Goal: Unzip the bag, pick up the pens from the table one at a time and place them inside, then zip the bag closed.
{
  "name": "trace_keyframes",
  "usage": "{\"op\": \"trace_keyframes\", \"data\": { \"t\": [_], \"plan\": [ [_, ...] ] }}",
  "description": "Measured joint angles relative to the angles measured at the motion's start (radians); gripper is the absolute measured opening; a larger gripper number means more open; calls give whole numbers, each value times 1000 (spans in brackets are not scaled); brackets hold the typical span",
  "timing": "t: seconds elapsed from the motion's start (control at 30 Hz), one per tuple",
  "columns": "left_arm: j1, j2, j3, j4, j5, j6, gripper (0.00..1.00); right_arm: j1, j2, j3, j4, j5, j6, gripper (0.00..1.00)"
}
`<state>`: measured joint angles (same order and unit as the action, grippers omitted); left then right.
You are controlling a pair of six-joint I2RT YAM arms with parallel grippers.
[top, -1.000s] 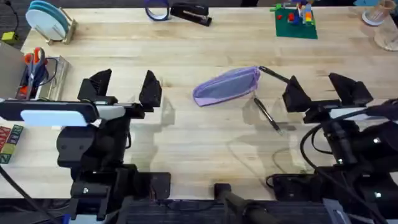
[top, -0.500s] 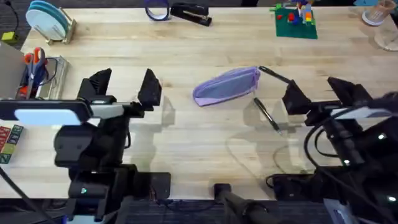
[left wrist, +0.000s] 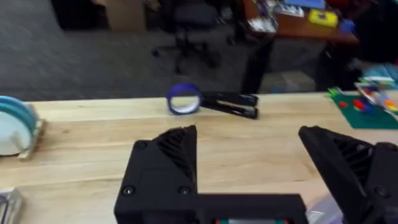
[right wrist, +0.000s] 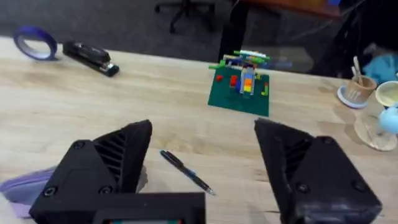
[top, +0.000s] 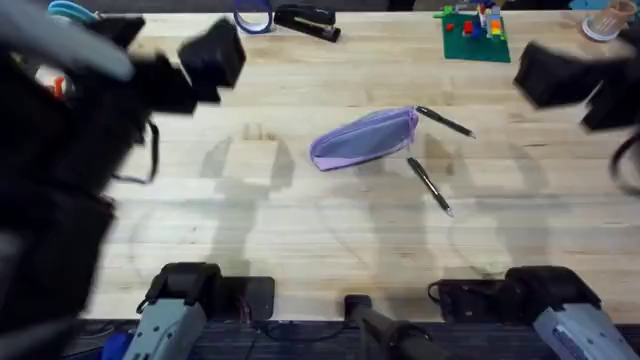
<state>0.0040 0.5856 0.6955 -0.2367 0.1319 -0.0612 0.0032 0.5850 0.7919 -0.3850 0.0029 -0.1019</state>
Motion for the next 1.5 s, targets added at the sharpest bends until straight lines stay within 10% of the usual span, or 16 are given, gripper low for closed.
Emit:
{"op": "trace_keyframes", "data": {
  "t": [0.43, 0.97, 1.2, 1.5],
  "plan": [
    [0, 388, 611, -590, 165, 0, 993, 0, 322, 532, -461, -46, -7, 996],
    [0, 427, 673, -965, 301, 34, 993, 0, 328, 537, -626, -130, -8, 996],
    [0, 428, 673, -965, 372, 167, 994, 0, 328, 537, -618, -131, -8, 996],
    [0, 429, 673, -999, 499, 582, 993, 0, 329, 537, -618, -131, -8, 995]
  ]
}}
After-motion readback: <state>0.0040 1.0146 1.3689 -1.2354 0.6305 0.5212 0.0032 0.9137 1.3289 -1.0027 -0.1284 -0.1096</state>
